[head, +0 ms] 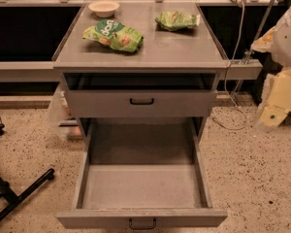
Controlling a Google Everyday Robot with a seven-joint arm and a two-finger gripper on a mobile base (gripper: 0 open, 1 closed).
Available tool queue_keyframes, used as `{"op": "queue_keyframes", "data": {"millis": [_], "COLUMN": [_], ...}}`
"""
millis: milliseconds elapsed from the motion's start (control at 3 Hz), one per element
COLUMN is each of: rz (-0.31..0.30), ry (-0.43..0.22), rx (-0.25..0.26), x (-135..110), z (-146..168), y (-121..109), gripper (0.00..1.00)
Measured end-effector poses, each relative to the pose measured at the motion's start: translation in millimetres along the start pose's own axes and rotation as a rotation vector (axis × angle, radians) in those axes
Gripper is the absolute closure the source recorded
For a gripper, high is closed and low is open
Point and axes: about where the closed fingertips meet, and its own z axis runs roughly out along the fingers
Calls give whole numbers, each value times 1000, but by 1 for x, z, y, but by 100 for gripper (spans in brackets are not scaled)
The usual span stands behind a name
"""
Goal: Close middle drawer
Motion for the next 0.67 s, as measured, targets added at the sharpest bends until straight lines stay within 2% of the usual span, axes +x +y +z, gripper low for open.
{"op": "queue_keyframes", "data": {"millis": [333,667], "rz": [0,30], "ry": [0,6], "rx": [0,-9], "x": [0,1], "z": [0,13], "y": [0,12], "gripper": [0,0]}}
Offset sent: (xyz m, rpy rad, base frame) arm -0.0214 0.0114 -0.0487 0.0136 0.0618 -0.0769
